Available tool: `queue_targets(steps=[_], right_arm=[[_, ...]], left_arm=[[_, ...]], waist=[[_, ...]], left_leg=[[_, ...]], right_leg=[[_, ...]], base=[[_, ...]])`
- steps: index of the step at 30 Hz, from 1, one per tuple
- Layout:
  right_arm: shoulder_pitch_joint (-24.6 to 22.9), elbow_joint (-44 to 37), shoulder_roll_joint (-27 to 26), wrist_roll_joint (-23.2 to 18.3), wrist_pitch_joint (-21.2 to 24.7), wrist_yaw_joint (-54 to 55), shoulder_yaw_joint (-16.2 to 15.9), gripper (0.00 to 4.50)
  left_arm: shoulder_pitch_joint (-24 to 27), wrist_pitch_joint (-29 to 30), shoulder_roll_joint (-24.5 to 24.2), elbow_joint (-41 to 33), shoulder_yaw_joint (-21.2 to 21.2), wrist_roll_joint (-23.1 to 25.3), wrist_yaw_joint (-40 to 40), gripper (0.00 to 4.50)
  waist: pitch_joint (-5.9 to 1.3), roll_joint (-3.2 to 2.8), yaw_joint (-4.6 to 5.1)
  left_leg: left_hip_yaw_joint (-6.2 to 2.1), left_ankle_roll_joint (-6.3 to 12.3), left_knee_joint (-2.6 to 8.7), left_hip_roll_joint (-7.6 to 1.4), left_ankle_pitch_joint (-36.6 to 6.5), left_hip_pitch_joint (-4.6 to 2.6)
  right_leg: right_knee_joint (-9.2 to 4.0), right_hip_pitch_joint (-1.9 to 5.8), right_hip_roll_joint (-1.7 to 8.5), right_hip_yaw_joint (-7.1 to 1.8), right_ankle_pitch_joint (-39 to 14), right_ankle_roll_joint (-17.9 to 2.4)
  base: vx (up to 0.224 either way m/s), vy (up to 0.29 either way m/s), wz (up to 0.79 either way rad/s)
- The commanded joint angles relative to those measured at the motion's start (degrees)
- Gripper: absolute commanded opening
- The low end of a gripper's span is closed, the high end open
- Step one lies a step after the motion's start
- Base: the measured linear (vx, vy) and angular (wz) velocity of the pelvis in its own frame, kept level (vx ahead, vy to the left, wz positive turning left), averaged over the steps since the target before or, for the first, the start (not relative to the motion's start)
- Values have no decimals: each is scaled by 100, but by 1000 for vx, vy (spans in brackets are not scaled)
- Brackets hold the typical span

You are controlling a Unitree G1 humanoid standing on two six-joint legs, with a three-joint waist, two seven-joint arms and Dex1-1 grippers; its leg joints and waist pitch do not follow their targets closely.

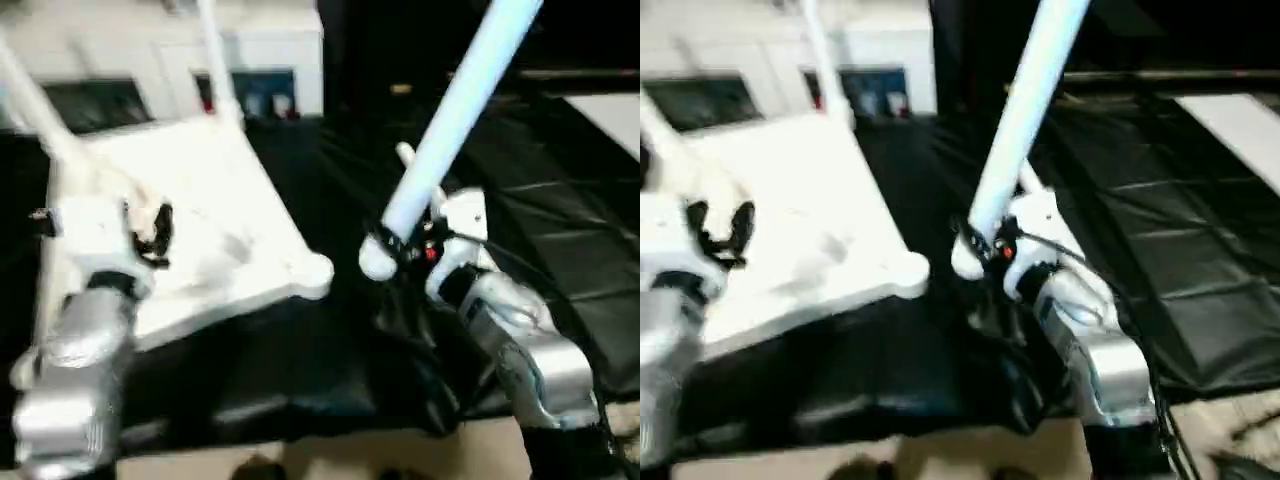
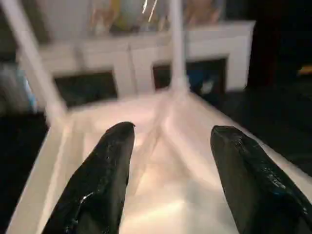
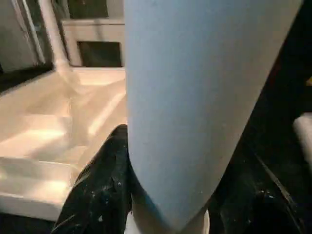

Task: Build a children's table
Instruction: Move to table

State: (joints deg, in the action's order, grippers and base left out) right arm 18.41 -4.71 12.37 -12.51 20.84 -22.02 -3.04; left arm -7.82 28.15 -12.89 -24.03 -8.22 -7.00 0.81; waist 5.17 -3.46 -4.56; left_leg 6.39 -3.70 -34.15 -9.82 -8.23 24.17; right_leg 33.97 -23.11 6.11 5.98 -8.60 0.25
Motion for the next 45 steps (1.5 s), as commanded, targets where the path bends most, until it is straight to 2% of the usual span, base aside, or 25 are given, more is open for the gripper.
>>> queue_targets(steps=[1,3,4,7,8,9,10,12,13,15,17,19,21,22,23,25,26,27,28,30,35,37,39,42,45], right_arm=[[89,118,-58,86,-240,-12,56,186],[-9,10,-157,113,-167,103,82,186],[-100,-85,-164,160,-154,126,25,186],[-230,-153,-332,-60,12,220,106,186],[-223,-86,-407,-124,-2,301,155,186],[-212,-17,-459,-145,-57,369,178,186],[-208,-2,-467,-143,-73,380,176,186],[-248,103,-627,-169,-92,491,176,186],[-260,105,-644,-171,-74,499,171,186],[-350,35,-627,34,-41,507,70,186],[-423,-77,-674,14,32,559,102,186],[-489,-191,-711,-12,98,602,138,186],[-549,-281,-701,43,147,707,88,186],[-568,-296,-696,64,129,734,59,186],[-577,-303,-696,73,120,747,46,186],[-635,-347,-695,147,76,808,-8,186],[-674,-384,-709,161,68,815,-19,186],[-695,-400,-717,161,68,812,-23,186],[-705,-410,-724,159,74,808,-22,186],[-700,-404,-721,191,136,801,-62,186],[-546,-311,-690,208,167,787,-108,186],[-508,-271,-682,207,167,779,-113,186],[-480,-239,-689,228,183,774,-107,186],[-453,-210,-682,213,209,774,-109,186],[-396,-136,-677,234,216,790,-142,186]], left_arm=[[175,-194,72,139,144,129,-33,286],[251,-235,119,132,108,283,26,286],[244,-171,157,80,42,258,61,286],[157,-294,231,46,-101,149,68,286],[73,-432,204,163,-92,176,82,286],[-15,-579,165,308,-60,202,75,286],[-35,-614,155,347,-50,203,63,286],[-219,-1062,118,1167,237,63,-382,286],[-240,-1115,118,1274,290,69,-430,286],[-295,-1103,134,1470,539,236,-546,286],[-291,-1017,117,1461,682,341,-611,286],[-252,-877,138,1376,677,347,-616,286],[-172,-813,105,1279,648,310,-701,286],[-152,-898,76,1296,672,356,-700,286],[-142,-943,67,1307,679,374,-697,286],[-91,-1072,85,1366,657,349,-670,286],[-71,-1127,111,1421,631,270,-684,286],[-64,-1152,115,1453,628,261,-678,286],[-64,-1173,119,1478,628,271,-680,286],[-93,-1198,191,1493,636,320,-641,286],[-96,-1160,274,1465,602,357,-533,286],[-85,-1178,286,1471,611,362,-525,286],[-82,-1202,310,1486,612,347,-507,286],[-91,-1155,309,1469,617,373,-502,286],[-191,-1204,305,1500,540,261,-616,286]], waist=[[-334,118,52],[-269,36,75],[-288,-9,157],[-278,21,-280],[-321,146,-431],[-140,530,-393],[-140,640,-471],[-196,616,-703],[-237,562,-768],[-381,532,-626],[-341,476,-568],[-37,471,-423],[-108,352,-218],[-170,175,13],[-234,-34,-138],[-171,9,-30],[-187,65,-69],[-150,223,33],[-150,223,33],[-262,361,-179],[-217,339,-198],[-242,155,-27],[-383,-5,206],[-332,69,272],[-266,223,266]], left_leg=[[-294,-272,615,-116,-3799,30],[-713,-574,982,-398,-4614,56],[-792,-473,1195,-1218,-4863,-287],[-139,-151,1357,-1389,-4491,-197],[153,-32,1054,-1316,-3948,-283],[691,-64,-1316,-40,-2777,-695],[319,490,-1658,182,-1729,44],[143,503,-1020,312,-1653,-34],[53,558,-526,207,-1540,-505],[-90,864,-16,49,-1134,-721],[36,1138,-16,102,-825,-686],[169,778,-623,498,-1181,-864],[110,944,-327,404,-1508,-890],[-189,1217,107,-228,-2122,-941],[-464,1359,560,-935,-2834,-691],[-144,973,890,-796,-4663,-458],[-66,447,769,-521,-4751,-518],[-55,-127,335,-126,-3903,-562],[-55,-127,335,-126,-3903,-562],[-31,433,12,-106,-743,-268],[-237,729,-477,-162,-635,19],[-174,616,241,-205,-1251,-262],[-317,342,446,-315,-1848,-437],[-266,-519,560,-317,-2737,-363],[-101,-616,484,-152,-3940,-468]], right_leg=[[-352,308,216,52,-3915,-449],[46,344,-60,143,-2822,-752],[635,152,-168,-61,-1738,-495],[1218,-3,-305,-246,-1394,-491],[1115,-12,-208,-584,-2013,-527],[-653,-887,-2,-687,-4750,-971],[-581,-253,71,-1170,-6687,-450],[-415,236,162,-1587,-6080,1034],[-435,197,137,-1708,-4951,1278],[-197,302,-156,-1383,-2549,667],[-339,343,-15,-1434,-1557,-208],[-1158,-60,-45,-1454,-6317,749],[-1303,97,-304,-887,-5798,1222],[-1098,90,-452,-212,-4101,1087],[-110,290,-356,-176,-2812,596],[819,121,-193,-154,-728,-272],[622,233,-8,-458,-1535,-193],[-176,159,473,-714,-3706,-197],[-176,159,473,-714,-3706,-197],[-558,377,819,-948,-4315,-46],[-744,491,1335,-1093,-4513,-556],[-374,266,268,-460,-3256,-992],[129,175,-215,-285,-1102,-974],[24,148,-60,-346,-255,-651],[-319,40,159,-534,-2277,-383]], base=[[-63,-28,59],[-41,-106,51],[-39,-143,47],[-33,-319,48],[-25,-428,29],[181,-154,5],[181,-154,5],[15,-158,18],[-115,-230,33],[-137,-175,32],[-149,-151,24],[-192,-112,29],[-181,4,5],[-160,33,-3],[-161,81,6],[-178,85,17],[-94,2,15],[-72,-47,-17],[-72,-47,-17],[-102,-42,-11],[-69,33,-4],[-18,150,-6],[-22,174,2],[-29,150,5],[-10,35,4]])
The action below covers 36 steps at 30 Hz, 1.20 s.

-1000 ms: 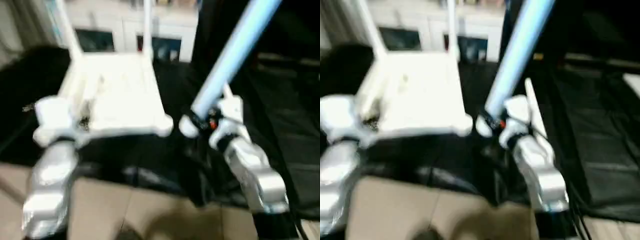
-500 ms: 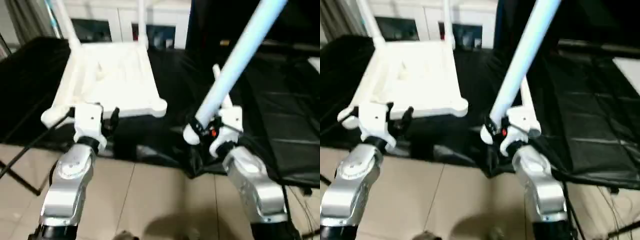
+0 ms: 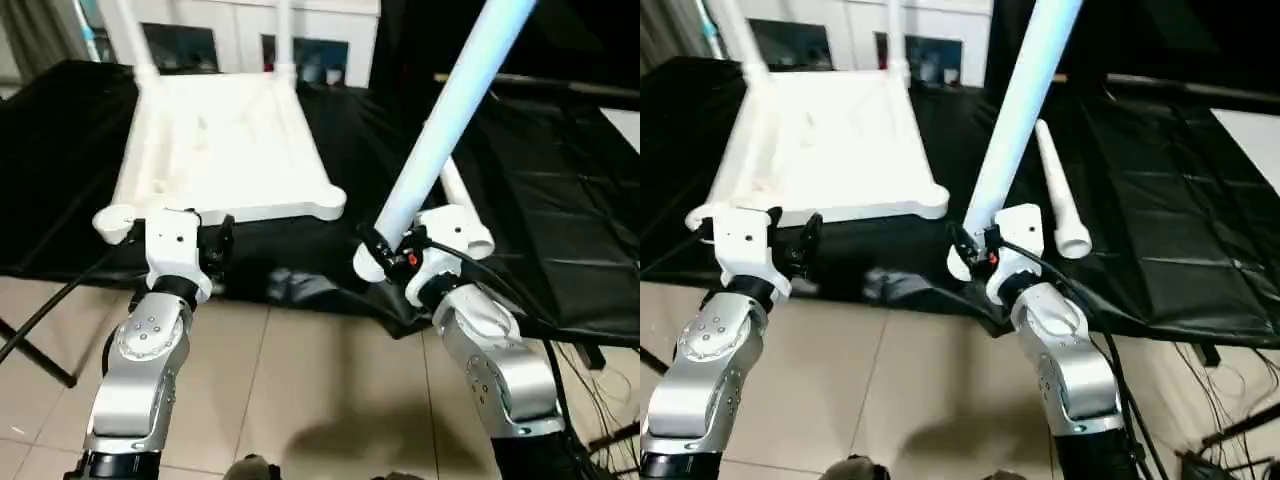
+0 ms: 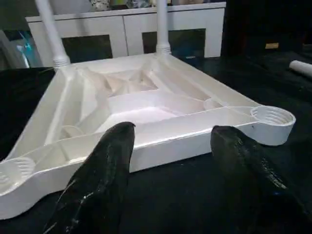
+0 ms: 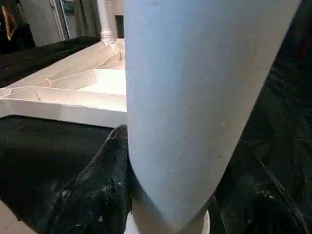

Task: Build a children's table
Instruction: Move to table

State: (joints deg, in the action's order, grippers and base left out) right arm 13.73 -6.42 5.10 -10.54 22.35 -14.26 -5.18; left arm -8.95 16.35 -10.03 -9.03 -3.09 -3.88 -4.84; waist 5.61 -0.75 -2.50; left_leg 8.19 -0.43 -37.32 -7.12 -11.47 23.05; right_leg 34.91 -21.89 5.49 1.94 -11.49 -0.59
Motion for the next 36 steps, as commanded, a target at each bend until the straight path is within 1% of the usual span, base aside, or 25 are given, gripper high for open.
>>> queue_targets(steps=[1,5,10,11,12,13,14,15,16,17,18,19,20,21,24,26,27,28,30,31,32,33,34,35,36], right_arm=[[71,39,45,42,61,15,59,186],[91,55,-14,21,72,12,75,186],[150,79,40,25,180,-37,11,186],[168,93,59,34,181,-75,-34,186],[178,102,70,55,158,-91,-65,186],[194,122,56,50,131,-142,-121,186],[195,123,54,48,131,-145,-124,186],[198,130,44,40,128,-156,-132,186],[201,161,-14,23,51,-167,-138,186],[201,161,-14,23,51,-167,-138,186],[192,167,-81,-64,70,-154,-82,186],[197,188,-114,-104,60,-165,-56,186],[208,194,-91,-67,46,-175,-81,186],[225,205,-82,-54,39,-192,-93,186],[264,238,-90,-55,27,-200,-87,186],[277,253,-100,-60,4,-207,-82,186],[285,263,-110,-67,-8,-208,-75,186],[297,287,-122,-92,-26,-203,-61,186],[303,305,-126,-91,-45,-205,-52,186],[302,301,-130,-91,-51,-209,-51,186],[303,297,-131,-87,-54,-213,-52,186],[303,284,-137,-100,-60,-222,-48,186],[303,277,-149,-124,-59,-229,-37,186],[303,271,-161,-151,-57,-237,-25,186],[315,255,-120,-91,-96,-241,-55,186]], left_arm=[[-96,-75,3,-20,19,-83,-103,286],[-176,-39,-22,-80,-3,-176,-189,286],[-254,66,-23,-88,1,-201,-238,286],[-282,62,-7,-81,2,-221,-259,286],[-295,68,-2,-79,5,-229,-266,286],[-313,76,-4,-73,22,-230,-286,286],[-314,76,-4,-72,22,-230,-287,286],[-317,75,-3,-66,24,-231,-292,286],[-320,76,-24,-50,34,-219,-310,286],[-320,76,-24,-50,34,-219,-310,286],[-318,76,-26,-48,34,-219,-312,286],[-319,77,-33,-43,26,-217,-304,286],[-319,75,-33,-45,18,-228,-312,286],[-320,84,-36,-53,0,-226,-314,286],[-332,80,-40,-54,-26,-255,-334,286],[-331,80,-51,-52,-31,-260,-337,286],[-329,83,-58,-50,-37,-262,-335,286],[-309,85,-66,-54,-53,-265,-333,286],[-302,84,-67,-49,-57,-272,-332,286],[-294,83,-72,-44,-58,-270,-332,286],[-289,80,-74,-35,-63,-267,-339,286],[-287,77,-76,-24,-70,-262,-347,286],[-289,77,-77,-17,-72,-259,-352,286],[-293,78,-78,-11,-75,-256,-356,286],[-310,78,-89,4,-73,-253,-382,286]], waist=[[-319,-17,56],[-330,1,60],[-231,-5,122],[-161,18,57],[-130,-206,36],[-312,-241,-22],[-275,-41,46],[-169,212,0],[-129,97,125],[-80,85,76],[-63,6,29],[-96,-217,226],[-258,-354,319],[-324,-343,330],[-378,-200,377],[-419,115,320],[-360,271,37],[-536,348,-61],[-547,294,-124],[-549,238,-144],[-522,59,-229],[-500,-205,-127],[-677,-268,144],[-618,-137,49],[-600,-264,98]], left_leg=[[-260,-825,766,-412,-3409,-323],[-237,-587,799,-430,-2714,-182],[-250,-555,761,-410,-3735,-431],[-392,-401,909,-259,-3990,-65],[-329,-444,1226,-234,-4308,199],[-224,-299,1333,69,-3925,207],[-257,-233,1137,68,-3564,18],[-241,138,-335,133,-1742,-554],[-461,135,-680,-86,-687,-192],[-461,89,-610,-190,-778,-8],[-467,57,-447,-351,-1085,-114],[-576,-540,569,-604,-3191,-922],[-829,-617,885,-792,-3715,-1065],[-956,-575,974,-909,-3831,-1214],[-851,813,838,-807,-2302,-1280],[-417,957,702,-306,-1844,-937],[-125,812,61,173,-1656,-573],[-288,644,-338,68,-954,-210],[-380,302,-453,32,-163,162],[-413,209,-428,-42,28,220],[-327,-487,-62,-139,33,-57],[-269,-939,608,-428,158,-546],[-828,-630,761,-1294,242,-1382],[-1074,44,757,-1197,298,-1169],[-900,950,709,-1052,129,-1105]], right_leg=[[-473,-63,297,-177,-2294,-297],[-453,55,329,-198,-2096,-344],[-712,84,280,-16,-4128,16],[-733,433,387,332,-4539,140],[-402,695,187,470,-4494,182],[320,918,-126,350,-2538,-188],[-81,707,189,220,-3285,-292],[-1299,221,1084,66,-5632,-524],[-1243,593,1365,-144,-6124,-691],[-1161,848,1377,-93,-5975,-665],[-1156,880,1371,41,-5718,-639],[-398,346,45,439,-2920,-880],[115,296,-143,365,-1833,-723],[466,66,-145,306,-704,-349],[475,-251,40,206,30,-112],[-100,130,267,-101,180,-357],[-683,644,767,-783,-1714,-881],[-698,1086,999,-1035,-2509,-1550],[-531,1189,793,-844,-1297,-2007],[-516,1172,768,-782,-836,-2192],[-417,872,125,-843,-426,-2160],[-247,460,-447,-401,-706,-1110],[559,-394,-289,-100,-1245,-292],[781,-298,-202,0,-1107,-28],[760,-436,-93,63,-667,139]], base=[[0,0,0],[0,0,0],[0,0,0],[0,0,0],[-45,-2,42],[-45,-2,42],[12,-49,64],[57,-79,65],[57,-79,65],[118,-5,46],[63,37,46],[63,37,46],[7,20,41],[84,18,8],[113,2,4],[136,-61,7],[145,-79,14],[145,-79,14],[168,-30,-1],[163,-19,-6],[117,13,-17],[135,67,-48],[135,67,-48],[159,42,-42],[141,-20,-5]])
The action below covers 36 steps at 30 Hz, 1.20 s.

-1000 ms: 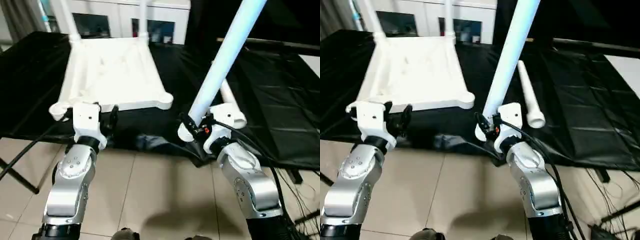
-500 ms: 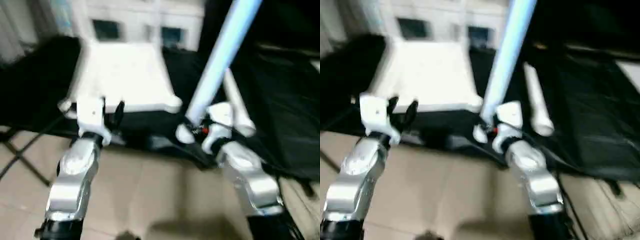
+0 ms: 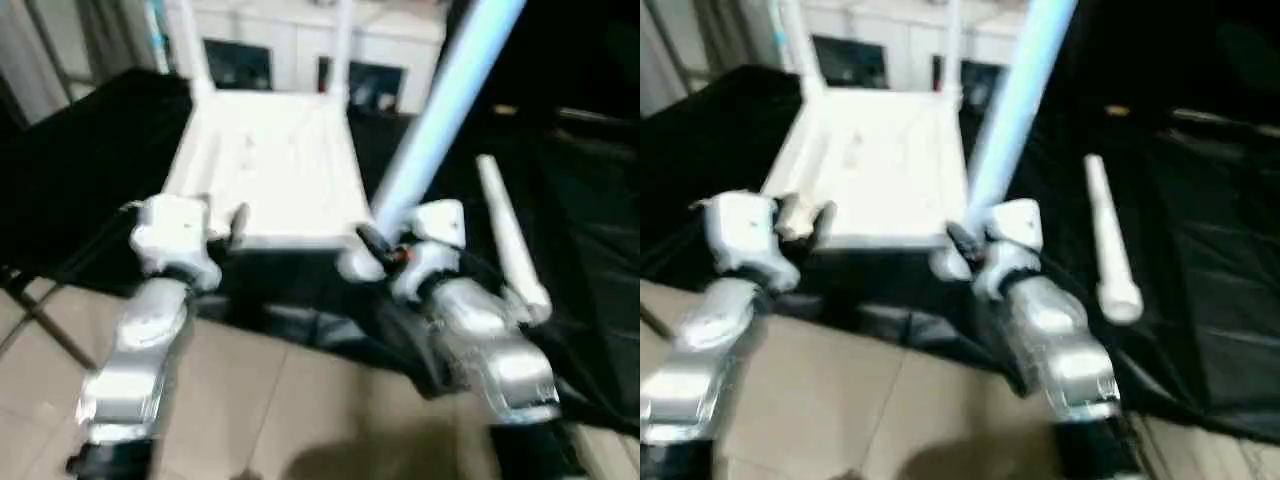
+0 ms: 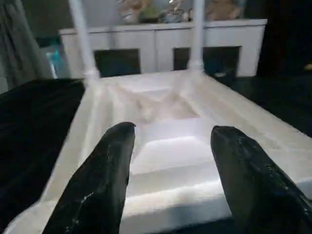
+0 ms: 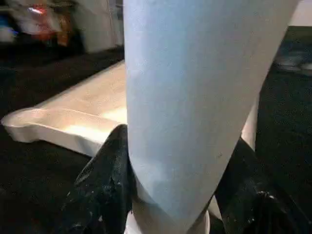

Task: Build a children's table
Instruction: Move to table

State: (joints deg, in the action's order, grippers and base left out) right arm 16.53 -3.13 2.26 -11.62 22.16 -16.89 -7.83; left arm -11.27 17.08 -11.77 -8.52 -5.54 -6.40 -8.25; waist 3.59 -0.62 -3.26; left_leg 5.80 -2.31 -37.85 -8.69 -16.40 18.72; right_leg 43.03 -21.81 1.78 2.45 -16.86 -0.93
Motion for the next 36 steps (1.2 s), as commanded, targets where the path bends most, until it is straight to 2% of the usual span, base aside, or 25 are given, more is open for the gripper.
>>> queue_targets(steps=[1,2,3,4,5,6,7,8,9,10,11,12,13,14,15,16,17,18,19,20,21,23,26,30,36], right_arm=[[38,-75,172,29,-79,23,207,186],[33,-75,168,28,-76,32,213,186],[9,-84,152,30,-80,72,237,186],[7,-85,152,30,-80,74,239,186],[-3,-95,150,29,-79,87,250,186],[-17,-124,163,50,35,110,269,186],[-26,-135,161,42,11,101,280,186],[-28,-137,162,43,12,102,281,186],[-42,-164,173,67,-16,108,290,186],[-54,-193,180,86,-64,93,293,186],[-64,-223,178,42,-54,94,308,186],[-64,-256,221,92,-87,105,276,186],[-56,-282,248,104,-72,106,259,186],[-41,-305,277,123,-53,116,253,186],[-25,-334,311,125,-28,113,259,186],[-17,-350,327,117,-11,104,268,186],[-1,-404,382,75,38,40,294,186],[16,-439,444,60,50,-43,287,186],[29,-471,502,63,69,-111,268,186],[35,-487,527,69,80,-143,260,186],[61,-518,623,97,87,-249,225,186],[113,-546,732,82,93,-394,222,186],[203,-539,806,-20,99,-506,292,186],[341,-447,913,-93,84,-581,353,186],[366,-465,899,-53,162,-527,380,186]], left_arm=[[-86,7,83,-39,173,-2,-47,286],[-94,11,80,-29,176,-5,-56,286],[-105,8,71,-9,196,-12,-127,286],[-105,8,70,-8,197,-12,-130,286],[-106,8,66,0,209,-15,-149,286],[-113,-2,59,35,239,-52,-177,286],[-116,-1,62,43,247,-55,-177,286],[-116,-1,62,44,249,-54,-178,286],[-116,2,71,50,267,-64,-188,286],[-116,11,79,47,279,-80,-210,286],[-121,11,81,53,287,-84,-244,286],[-124,6,89,61,292,-117,-298,286],[-121,-12,113,67,278,-190,-360,286],[-116,-4,84,66,308,-252,-489,286],[-100,3,20,64,356,-330,-701,286],[-90,2,-25,67,385,-372,-829,286],[-62,-44,-177,80,457,-489,-1184,303],[-61,-72,-286,106,473,-581,-1425,314],[-69,-87,-410,138,496,-663,-1677,321],[-73,-93,-473,154,509,-706,-1798,324],[-125,-104,-670,273,554,-711,-2066,334],[-227,-61,-949,461,611,-703,-2454,359],[-361,41,-1240,665,670,-815,-3053,380],[-701,4,-1617,1183,845,-783,-3708,410],[-1316,-417,-1443,2027,492,-423,-2735,443]], waist=[[-387,-206,170],[-389,-117,211],[-332,100,183],[-412,336,2],[-416,210,-143],[-407,274,-156],[-394,147,-146],[-335,148,-174],[-233,-44,-161],[-189,-281,10],[-311,-355,139],[-344,-157,184],[-338,-295,228],[-307,-120,278],[-292,97,65],[-292,97,65],[-482,174,-59],[-461,120,-61],[-466,-21,-8],[-472,-63,28],[-495,-124,46],[-442,-97,55],[-312,-120,60],[-157,-101,55],[-159,-152,78]], left_leg=[[-488,1824,721,-769,662,-676],[-392,2017,679,-671,657,-674],[-14,1860,566,-188,82,-365],[205,1446,92,374,-389,184],[85,1206,-204,261,-356,306],[-33,678,-415,138,27,522],[-32,147,-351,137,233,469],[-39,-9,-286,92,218,509],[0,-479,113,16,158,339],[-114,-749,766,-369,-198,-28],[-359,-662,889,-755,-250,-516],[-662,321,961,-939,-606,-723],[-546,1352,831,-706,-167,-736],[-349,1643,722,-553,-165,-657],[137,1609,212,207,391,284],[137,1609,212,207,391,284],[-34,1197,-3,89,954,585],[-46,638,249,83,1715,586],[-19,258,330,65,2491,466],[-47,238,336,16,2680,413],[-70,210,290,-81,2944,344],[-79,19,336,-158,2693,241],[-57,-404,537,-261,930,190],[95,-425,748,-326,-674,80],[143,-415,746,-353,-474,137]], right_leg=[[-98,-542,306,78,258,164],[-242,-543,352,35,548,73],[-797,-175,488,-139,941,-382],[-1172,631,866,-713,276,-885],[-1357,797,1321,-973,-166,-1449],[-1345,954,1275,-932,-496,-2016],[-1303,880,948,-988,-375,-2273],[-1322,859,857,-976,-367,-2354],[-1293,667,359,-928,-634,-1969],[-907,243,-178,-498,-949,-927],[-587,-70,-67,-327,-909,-552],[-268,-224,220,-116,-351,-293],[-438,-294,363,-64,265,-333],[-640,-224,430,-110,576,-506],[-1127,699,785,-649,1180,-1333],[-1127,699,785,-649,1180,-1333],[-963,1057,1057,-897,2408,-1591],[-637,880,661,-624,4617,-1424],[-474,703,326,-413,5686,-1056],[-454,619,274,-354,5759,-862],[-444,544,235,-328,5561,-651],[-552,448,244,-341,4768,-590],[-780,383,390,-364,2753,-840],[-1046,297,480,-410,-87,-1060],[-1062,287,509,-440,-163,-1082]], base=[[141,-20,-5],[130,-31,5],[116,-78,2],[116,-78,2],[102,-79,4],[96,-46,2],[96,-46,2],[101,-28,-17],[99,18,-50],[99,18,-50],[123,21,-55],[126,-28,-33],[126,-28,-33],[112,-43,-6],[87,-35,8],[87,-35,8],[74,-29,2],[0,0,0],[0,0,0],[0,0,0],[0,0,0],[0,0,0],[-22,-6,1],[-77,-12,3],[-45,-8,-1]])
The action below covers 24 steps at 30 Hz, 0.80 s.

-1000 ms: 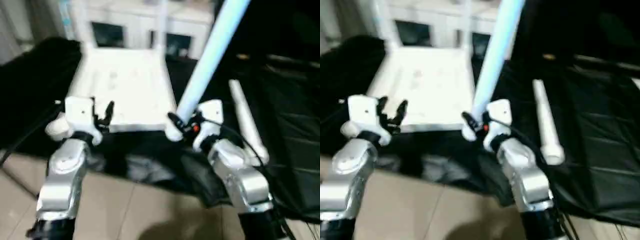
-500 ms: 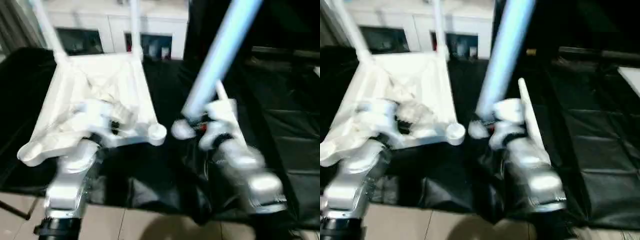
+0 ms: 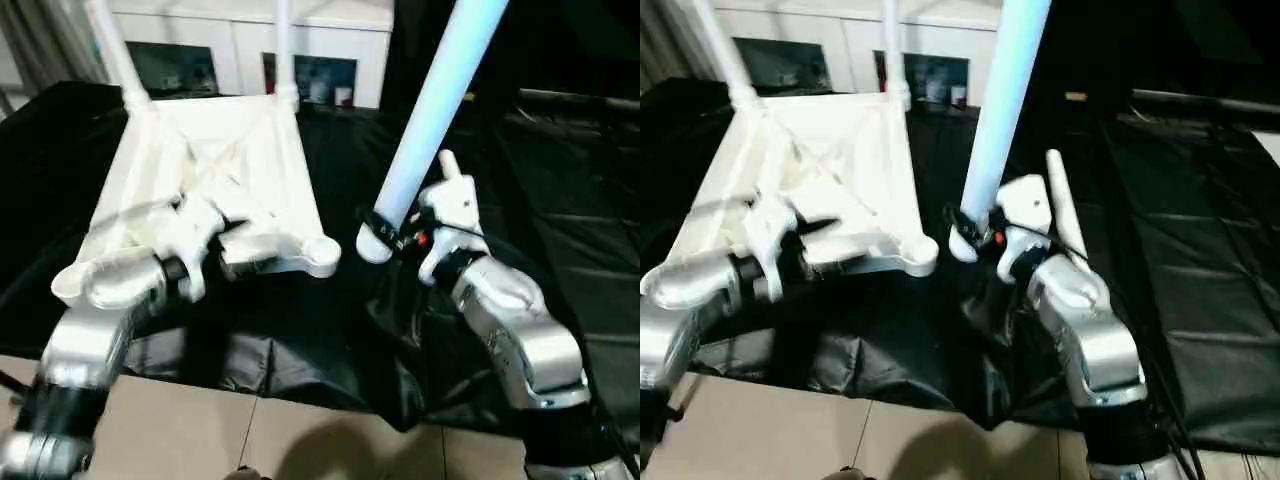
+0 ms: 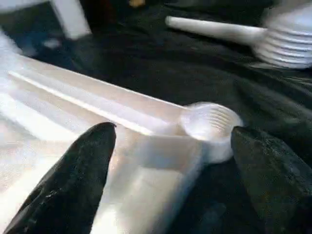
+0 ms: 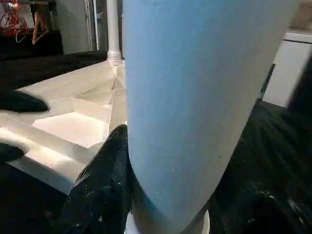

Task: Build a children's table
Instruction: Move to table

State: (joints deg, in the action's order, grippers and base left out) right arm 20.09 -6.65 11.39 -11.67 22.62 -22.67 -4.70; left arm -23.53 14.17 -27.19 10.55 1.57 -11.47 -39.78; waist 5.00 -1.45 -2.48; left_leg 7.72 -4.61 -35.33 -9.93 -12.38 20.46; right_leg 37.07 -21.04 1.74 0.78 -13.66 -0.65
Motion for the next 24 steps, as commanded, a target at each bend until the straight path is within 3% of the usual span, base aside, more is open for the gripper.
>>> queue_targets(steps=[1,2,4,5,6,7,8,9,10,11,12,13,14,15,16,17,18,19,20,21,22,23,24], right_arm=[[-15,-125,-34,-43,130,92,75,186],[-84,-147,-102,-49,156,207,112,186],[-174,-172,-179,-62,189,316,133,186],[-246,-195,-238,-76,289,398,132,186],[-362,-199,-306,-7,332,525,88,186],[-425,-198,-365,-11,337,578,79,186],[-460,-191,-407,-20,319,605,76,186],[-470,-181,-426,-15,301,615,73,186],[-473,-166,-442,-3,280,624,69,186],[-457,-88,-476,8,243,646,79,186],[-445,-42,-492,8,221,662,93,186],[-432,1,-517,-15,215,675,122,186],[-422,25,-520,-21,199,670,129,186],[-413,46,-521,-28,178,655,131,186],[-411,48,-522,-25,173,655,128,186],[-407,53,-524,-15,159,655,120,186],[-401,59,-533,-5,160,669,115,186],[-393,75,-544,-1,152,680,111,186],[-389,81,-553,1,151,694,109,186],[-383,90,-560,2,152,702,110,186],[-372,106,-561,1,145,699,114,186],[-364,120,-565,4,139,696,120,186],[-355,134,-559,8,130,687,128,186]], left_arm=[[-81,-99,173,91,-321,53,579,443],[-2,55,305,-44,-488,45,945,443],[107,157,514,-212,-711,-76,1244,443],[212,249,681,-383,-860,-203,1431,443],[448,227,873,-731,-927,-223,1653,443],[595,236,976,-925,-928,-220,1768,443],[700,217,1065,-1056,-923,-213,1863,443],[759,180,1134,-1130,-917,-195,1940,443],[815,143,1208,-1203,-908,-171,2026,443],[968,276,1375,-1443,-823,-158,2164,443],[1030,267,1439,-1524,-764,-93,2235,443],[1074,199,1489,-1563,-688,14,2330,443],[1098,176,1528,-1577,-638,90,2414,443],[1113,211,1585,-1593,-615,158,2539,443],[1113,199,1590,-1601,-600,214,2587,443],[1115,158,1607,-1626,-552,393,2738,443],[1111,260,1639,-1690,-510,442,2807,443],[1080,291,1704,-1730,-506,477,2909,443],[1071,327,1757,-1782,-503,484,2985,443],[1064,398,1797,-1833,-508,452,3025,443],[1054,331,1783,-1874,-468,558,3073,443],[1056,295,1764,-1917,-427,638,3109,443],[1039,380,1757,-1928,-419,677,3163,443]], waist=[[-309,-42,8],[-323,-67,14],[-341,-40,25],[-345,-19,9],[-381,4,-23],[-378,25,-154],[-364,116,-171],[-352,144,-388],[-304,154,-458],[-339,139,-501],[-338,93,-480],[-393,46,-441],[-481,-333,-150],[-455,-348,-12],[-353,-313,23],[-329,-278,-2],[-337,-194,9],[-401,-126,-22],[-429,-87,-34],[-381,14,-57],[-364,-119,24],[-356,-195,51],[-337,-269,56]], left_leg=[[-41,-166,475,-219,-746,-16],[-37,-159,459,-222,-646,-5],[-26,-65,434,-204,-373,52],[2,144,401,-161,-222,102],[24,497,307,-108,-66,193],[236,131,7,-91,-675,-70],[175,64,-73,-6,-752,158],[-32,100,-436,51,-917,367],[-292,96,-698,80,-949,506],[-377,52,-747,99,-929,529],[-460,58,-522,169,-816,477],[-408,547,47,237,-354,270],[-679,1978,374,50,772,-315],[-623,2644,521,-32,857,-361],[-648,3221,519,-149,1506,-188],[-589,3169,468,-161,1824,-126],[-630,2993,443,-205,1973,-113],[-732,2420,450,-319,1842,-161],[-815,2028,475,-398,1795,-191],[-922,1075,642,-594,793,-121],[-1115,549,717,-769,-55,-151],[-1180,478,816,-858,-465,-124],[-1115,252,986,-860,-1448,-48]], right_leg=[[-463,231,512,-271,-281,-1179],[-436,234,514,-276,-116,-1224],[-408,272,532,-285,299,-1290],[-446,295,586,-323,415,-1323],[-484,383,731,-430,620,-1449],[-661,184,616,-962,142,-1425],[-660,428,630,-1191,149,-1436],[-799,579,937,-1652,83,-1356],[-845,542,992,-1941,60,-1315],[-832,508,898,-2013,224,-1299],[-790,431,514,-1959,441,-1132],[-666,344,75,-1578,566,-686],[164,-423,-316,-558,261,-410],[612,-680,-280,-111,-701,-307],[929,-717,-87,235,-1097,-2],[935,-745,-66,334,-1006,89],[816,-619,15,412,-771,118],[540,-494,135,315,-449,59],[365,-444,250,182,-249,-44],[130,-228,524,-93,6,-570],[200,-201,513,12,-87,-1154],[327,-236,355,105,-452,-946],[628,-326,151,219,-840,-126]], base=[[0,0,0],[0,0,0],[0,0,0],[0,0,0],[0,0,0],[0,0,0],[29,69,-36],[19,43,-34],[20,144,-64],[-10,226,-60],[-20,366,-90],[-21,264,-61],[2,312,-35],[-3,324,-2],[-3,324,-2],[-49,283,7],[-79,236,-3],[-79,236,-3],[-86,176,-8],[-97,124,2],[-97,124,2],[-108,85,10],[-99,26,10]])
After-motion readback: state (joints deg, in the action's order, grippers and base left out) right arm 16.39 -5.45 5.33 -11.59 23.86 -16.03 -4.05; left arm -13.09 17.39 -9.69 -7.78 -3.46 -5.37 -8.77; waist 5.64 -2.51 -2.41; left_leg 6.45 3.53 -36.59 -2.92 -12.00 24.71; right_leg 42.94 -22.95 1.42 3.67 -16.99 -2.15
